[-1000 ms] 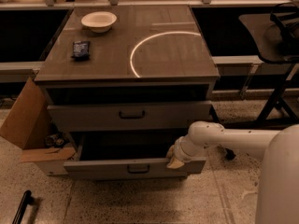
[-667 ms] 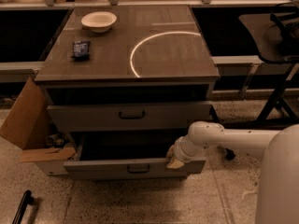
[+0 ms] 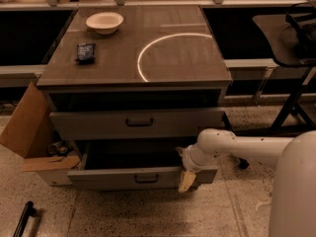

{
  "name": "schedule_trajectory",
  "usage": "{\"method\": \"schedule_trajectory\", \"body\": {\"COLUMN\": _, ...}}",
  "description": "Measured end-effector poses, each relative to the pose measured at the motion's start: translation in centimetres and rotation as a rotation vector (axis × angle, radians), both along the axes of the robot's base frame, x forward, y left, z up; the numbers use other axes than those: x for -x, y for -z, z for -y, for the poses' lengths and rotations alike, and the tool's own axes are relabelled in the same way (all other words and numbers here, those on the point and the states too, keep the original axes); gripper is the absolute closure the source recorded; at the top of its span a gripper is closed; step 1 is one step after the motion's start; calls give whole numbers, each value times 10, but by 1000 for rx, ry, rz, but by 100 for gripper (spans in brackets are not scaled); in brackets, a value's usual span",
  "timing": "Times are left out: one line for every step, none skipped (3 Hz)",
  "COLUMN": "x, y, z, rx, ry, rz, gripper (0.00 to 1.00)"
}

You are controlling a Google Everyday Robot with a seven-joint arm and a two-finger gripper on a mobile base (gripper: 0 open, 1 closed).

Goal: Open middle drawer

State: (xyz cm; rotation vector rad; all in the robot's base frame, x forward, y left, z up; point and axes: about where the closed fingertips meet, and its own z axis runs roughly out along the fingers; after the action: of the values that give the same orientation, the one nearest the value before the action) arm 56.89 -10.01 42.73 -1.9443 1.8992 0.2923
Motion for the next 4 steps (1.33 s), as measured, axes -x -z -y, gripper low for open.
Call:
{"method": "schedule_trajectory", "body": {"x": 0, "y": 0, "z": 0, "rx": 0, "ry": 0, "rz": 0, "gripper": 0}}
{"method": "schedule_trajectory", "body": {"x": 15, "y": 4, "z": -4, "rx": 4, "ry": -61, "rz": -39, "gripper": 0}}
{"method": "schedule_trajectory", "body": {"x": 40, "y": 6, "z": -1, "rx": -7, "ry": -89, "rz": -78, "gripper": 0}}
{"method": "schedule_trajectory", "body": {"x": 63, "y": 12, "z": 6, "rx": -18, "ry": -86, "rz": -109, "gripper": 17}}
